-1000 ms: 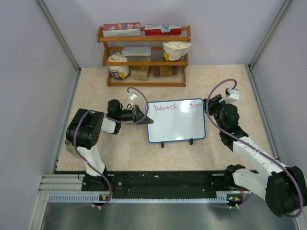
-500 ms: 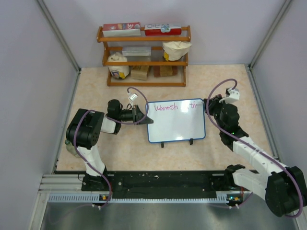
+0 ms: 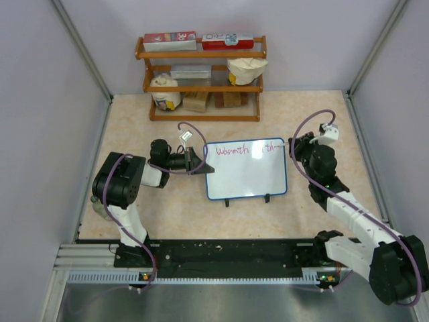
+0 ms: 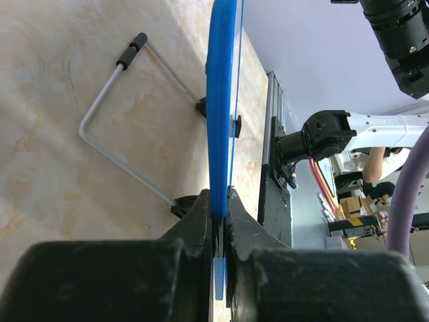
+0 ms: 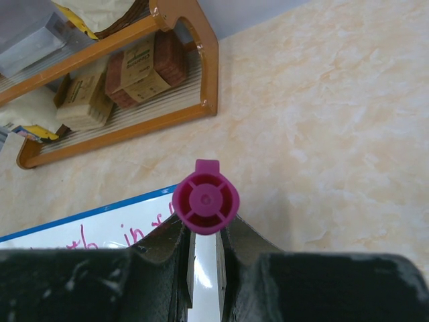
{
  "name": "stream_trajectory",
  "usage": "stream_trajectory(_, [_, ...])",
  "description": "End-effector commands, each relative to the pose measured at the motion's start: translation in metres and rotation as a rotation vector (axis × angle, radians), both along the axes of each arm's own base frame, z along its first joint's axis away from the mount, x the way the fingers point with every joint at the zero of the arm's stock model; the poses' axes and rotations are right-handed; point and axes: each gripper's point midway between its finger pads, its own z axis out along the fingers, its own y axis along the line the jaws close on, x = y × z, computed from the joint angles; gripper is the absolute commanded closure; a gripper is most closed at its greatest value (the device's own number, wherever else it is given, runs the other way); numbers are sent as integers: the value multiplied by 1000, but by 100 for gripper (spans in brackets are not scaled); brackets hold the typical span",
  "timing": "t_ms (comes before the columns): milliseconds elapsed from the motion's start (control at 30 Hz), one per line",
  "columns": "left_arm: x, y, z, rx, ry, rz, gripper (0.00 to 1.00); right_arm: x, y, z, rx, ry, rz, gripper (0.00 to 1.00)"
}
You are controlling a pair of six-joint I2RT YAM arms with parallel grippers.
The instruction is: Write a sentence on the whiteboard
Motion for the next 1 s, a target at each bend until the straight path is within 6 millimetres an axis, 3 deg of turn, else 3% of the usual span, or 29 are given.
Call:
stream_trajectory(0, [6, -1, 4, 2, -4, 16, 100, 6, -8, 19, -10, -36, -26, 100])
stream_trajectory(500, [6, -1, 4, 1, -6, 15, 100, 14, 4, 31, 17, -60, 18, 100])
stream_trajectory(967, [7, 0, 4, 2, -7, 17, 100, 2, 11, 3, 34, 6, 66, 100])
